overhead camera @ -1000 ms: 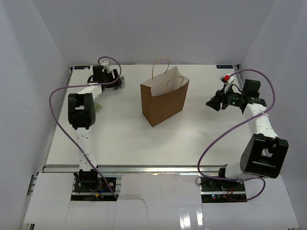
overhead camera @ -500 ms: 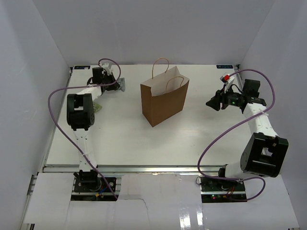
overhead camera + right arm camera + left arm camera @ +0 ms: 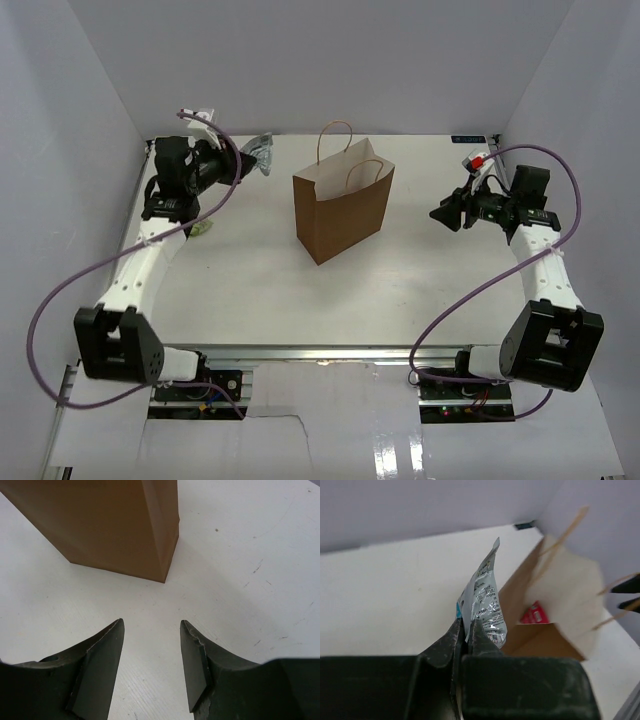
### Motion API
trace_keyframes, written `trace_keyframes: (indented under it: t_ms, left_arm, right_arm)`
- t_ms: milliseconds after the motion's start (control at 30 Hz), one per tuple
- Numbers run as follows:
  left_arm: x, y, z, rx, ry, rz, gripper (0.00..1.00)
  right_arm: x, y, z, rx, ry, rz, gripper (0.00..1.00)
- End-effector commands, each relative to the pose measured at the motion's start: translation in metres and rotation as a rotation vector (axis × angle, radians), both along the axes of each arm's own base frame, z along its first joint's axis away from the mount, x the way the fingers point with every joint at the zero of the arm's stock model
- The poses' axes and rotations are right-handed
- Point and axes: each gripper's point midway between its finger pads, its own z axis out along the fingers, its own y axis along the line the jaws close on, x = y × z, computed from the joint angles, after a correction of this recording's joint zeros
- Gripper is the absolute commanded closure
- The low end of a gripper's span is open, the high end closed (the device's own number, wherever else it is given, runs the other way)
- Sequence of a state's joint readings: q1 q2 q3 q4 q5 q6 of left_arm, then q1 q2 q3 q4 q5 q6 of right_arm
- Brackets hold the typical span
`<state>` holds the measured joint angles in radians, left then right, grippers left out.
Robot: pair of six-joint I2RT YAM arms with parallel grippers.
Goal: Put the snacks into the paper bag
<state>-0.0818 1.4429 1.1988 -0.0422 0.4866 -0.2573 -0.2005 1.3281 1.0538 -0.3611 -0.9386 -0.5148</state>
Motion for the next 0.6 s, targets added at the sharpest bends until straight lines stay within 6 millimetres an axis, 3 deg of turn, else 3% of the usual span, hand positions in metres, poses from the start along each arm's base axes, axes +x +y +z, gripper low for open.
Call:
trace_keyframes:
  t_ms: [0,67,100,167,267,400,567]
  left_arm:
    - [-0.067,-0.050,0.068,-0.039,-0.172,-0.137,1.00]
    - [-0.077,-0.057,0.079,-0.044,-0.198,-0.152,1.00]
    - [-0.089,-0.076,0.084,-0.050,-0.207,-0.196,1.00]
    - [-0.099,-0.092,0.090,-0.054,-0.217,-0.214,1.00]
    - [-0.100,-0.105,0.090,-0.049,-0.217,-0.217,1.00]
    - [-0.091,-0.121,0.092,-0.037,-0.218,-0.226,1.00]
    - [-0.064,-0.139,0.081,0.001,-0.196,-0.217,1.00]
  right_arm:
    - [-0.008,0.010,0.010,0.021,-0.035,0.038,0.45]
    - [-0.009,0.012,0.011,0.024,-0.037,0.044,0.45]
    - [-0.009,0.012,0.013,0.026,-0.042,0.047,0.45]
    - [-0.011,0.014,0.017,0.030,-0.052,0.053,0.45]
    - [-0.014,0.015,0.021,0.030,-0.065,0.055,0.45]
    - [-0.019,0.016,0.022,0.024,-0.073,0.059,0.45]
    - [-0.026,0.017,0.019,0.022,-0.071,0.062,0.45]
